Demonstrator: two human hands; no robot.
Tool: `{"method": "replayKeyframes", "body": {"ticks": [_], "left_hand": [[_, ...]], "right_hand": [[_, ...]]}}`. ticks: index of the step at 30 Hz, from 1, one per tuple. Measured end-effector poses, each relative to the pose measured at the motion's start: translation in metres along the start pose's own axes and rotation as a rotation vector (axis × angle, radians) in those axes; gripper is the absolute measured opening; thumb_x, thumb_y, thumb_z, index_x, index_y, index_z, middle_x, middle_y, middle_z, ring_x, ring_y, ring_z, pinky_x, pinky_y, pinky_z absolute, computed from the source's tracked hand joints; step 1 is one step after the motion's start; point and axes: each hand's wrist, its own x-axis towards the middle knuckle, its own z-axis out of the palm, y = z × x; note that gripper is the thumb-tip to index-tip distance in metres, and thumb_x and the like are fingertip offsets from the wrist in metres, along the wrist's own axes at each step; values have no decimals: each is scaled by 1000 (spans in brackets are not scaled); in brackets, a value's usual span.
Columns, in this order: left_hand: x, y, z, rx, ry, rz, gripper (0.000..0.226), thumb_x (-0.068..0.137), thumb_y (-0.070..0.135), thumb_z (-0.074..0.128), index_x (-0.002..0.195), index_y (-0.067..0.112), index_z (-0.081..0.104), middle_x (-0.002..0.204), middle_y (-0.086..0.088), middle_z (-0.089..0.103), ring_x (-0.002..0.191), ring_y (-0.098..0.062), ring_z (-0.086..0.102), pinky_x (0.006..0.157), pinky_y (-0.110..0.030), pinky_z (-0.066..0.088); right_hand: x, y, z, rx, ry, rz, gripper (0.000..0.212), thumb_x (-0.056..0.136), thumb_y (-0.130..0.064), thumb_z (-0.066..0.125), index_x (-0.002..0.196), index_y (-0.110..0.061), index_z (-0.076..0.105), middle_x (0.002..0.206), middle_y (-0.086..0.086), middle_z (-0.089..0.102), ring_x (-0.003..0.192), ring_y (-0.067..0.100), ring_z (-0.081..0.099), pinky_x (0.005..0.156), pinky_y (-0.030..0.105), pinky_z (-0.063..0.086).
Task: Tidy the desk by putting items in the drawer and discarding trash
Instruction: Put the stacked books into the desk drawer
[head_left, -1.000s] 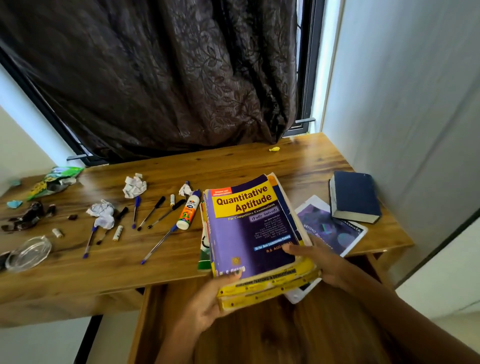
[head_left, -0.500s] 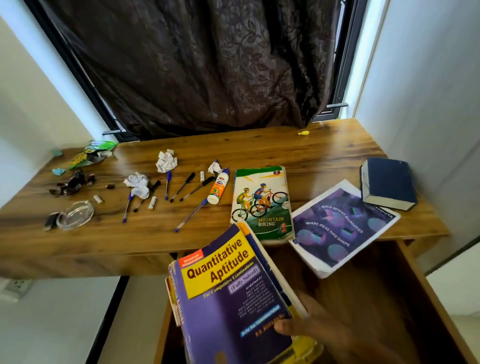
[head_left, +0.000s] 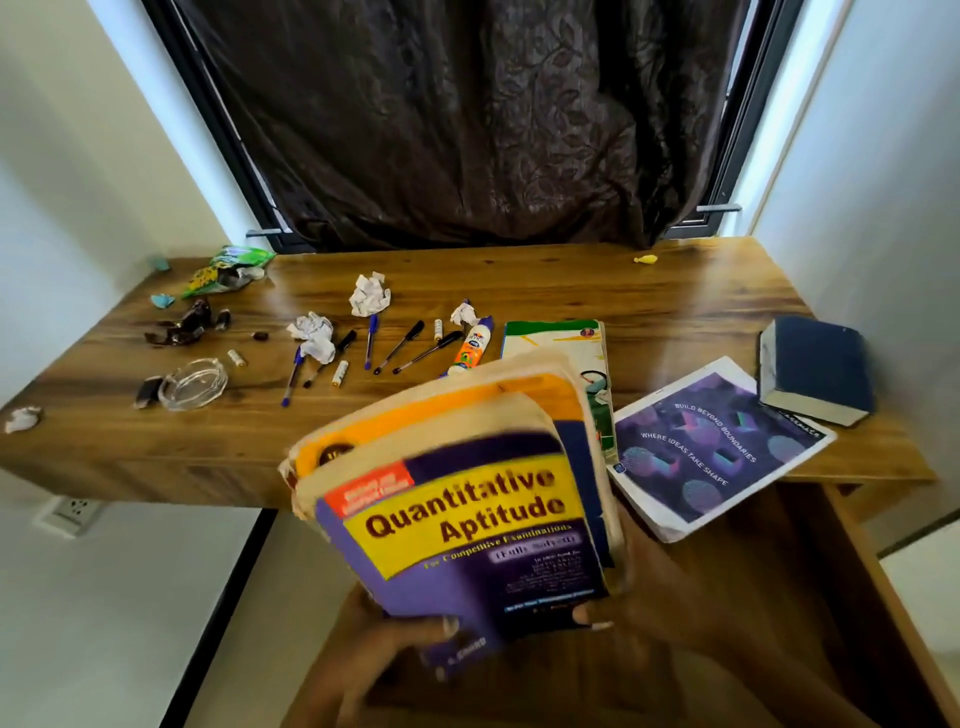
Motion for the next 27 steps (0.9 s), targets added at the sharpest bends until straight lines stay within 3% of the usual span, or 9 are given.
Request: {"method": "replayKeyframes", "body": {"ticks": [2,4,7,10,14,18,21,25,27], "left_hand": [[12,1,3,22,4,62,80,31,-4,86,105,14,62,91,2,76,80,-11,71,57,-19,55],[20,-10,3,67,-10,112,97,20,7,95,110,12,59,92,3,76,81,-10,71,58,-18,55],[26,-28,13,41,3,99,95,26,14,96,111,19,54,88,7,76,81,-7,71,60,-18,56],[31,-39,19,64,3,76,108,27,31,97,123,18,48,109,1,69,103,-16,66,71,-22,57],[39,-45,16,57,1,78,87,55,6,88,128,14,44,115,-5,65,106,-23,63,66,-21,57],[38,-45,15,110,-35,83,118,23,50,92,125,15,44,111,-4,66,98,-16,67,65,-20,56],[39,-47,13,166,-25,77,126,20,58,89,127,12,43,111,-5,66,99,-18,67,69,-21,57],[41,-45,14,203,3,44,119,12,66,84,116,21,47,104,-1,67,94,-14,66,65,-17,56],[40,-44,15,209,9,28,115,10,68,83,110,24,49,100,0,68,93,-13,66,63,-16,56]], "right_hand": [[4,13,-1,-10,57,3,95,56,-3,85,131,-33,35,122,-8,60,113,6,58,89,33,54],[4,30,-1,-43,96,17,86,51,-15,90,119,-42,45,113,-11,65,110,1,59,91,32,53],[0,47,1,-74,142,100,74,60,1,82,118,-30,47,111,-8,65,110,5,59,84,23,54],[-3,59,0,12,178,121,77,61,11,78,124,-19,43,113,1,64,107,13,62,78,24,55],[-4,60,-2,97,163,126,80,61,4,81,125,-20,40,114,6,65,106,13,64,85,34,55],[-8,62,1,148,153,95,77,64,7,79,125,-18,40,114,9,65,106,17,64,79,30,56],[-10,65,4,161,170,79,77,64,4,80,126,-17,40,114,9,66,106,20,64,81,34,56],[-12,68,4,144,162,90,74,65,-1,82,125,-20,42,114,5,66,106,14,64,81,29,55],[-12,69,3,129,164,92,77,65,-6,83,127,-19,40,114,4,66,107,15,64,84,34,55]]}}
